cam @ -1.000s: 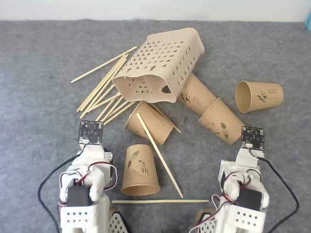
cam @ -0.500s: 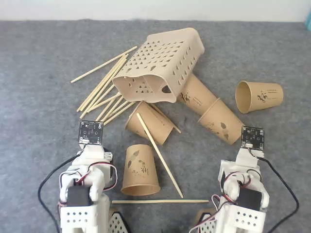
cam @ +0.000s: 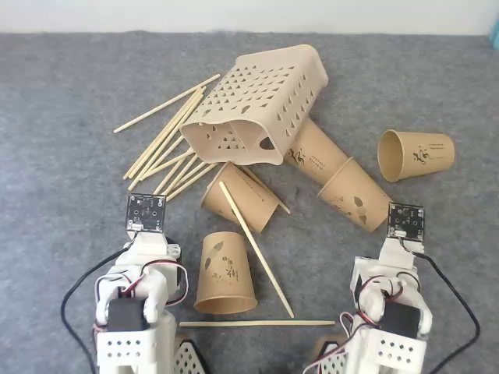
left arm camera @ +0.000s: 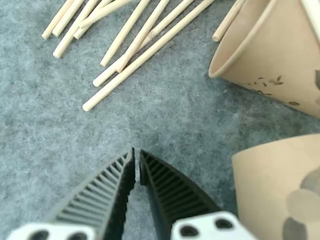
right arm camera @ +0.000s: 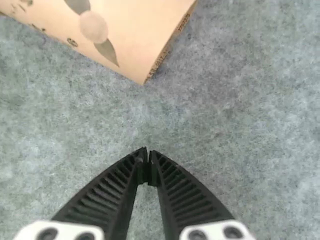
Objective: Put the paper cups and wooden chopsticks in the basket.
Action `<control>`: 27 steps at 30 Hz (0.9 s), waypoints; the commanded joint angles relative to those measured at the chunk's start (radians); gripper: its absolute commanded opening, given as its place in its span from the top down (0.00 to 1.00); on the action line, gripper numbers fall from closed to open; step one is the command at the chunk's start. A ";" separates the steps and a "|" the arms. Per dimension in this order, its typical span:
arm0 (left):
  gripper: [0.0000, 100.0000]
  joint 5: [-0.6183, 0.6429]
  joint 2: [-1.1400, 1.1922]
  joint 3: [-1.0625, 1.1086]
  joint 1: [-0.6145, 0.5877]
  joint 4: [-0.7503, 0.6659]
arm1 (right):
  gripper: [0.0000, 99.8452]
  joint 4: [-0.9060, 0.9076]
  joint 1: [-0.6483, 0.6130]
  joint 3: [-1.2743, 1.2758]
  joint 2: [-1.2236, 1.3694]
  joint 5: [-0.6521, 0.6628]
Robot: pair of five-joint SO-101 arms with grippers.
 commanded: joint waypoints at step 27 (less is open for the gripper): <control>0.86 0.002 0.222 -0.524 -0.012 -0.060 | 0.99 -0.239 0.196 -0.051 -0.002 0.348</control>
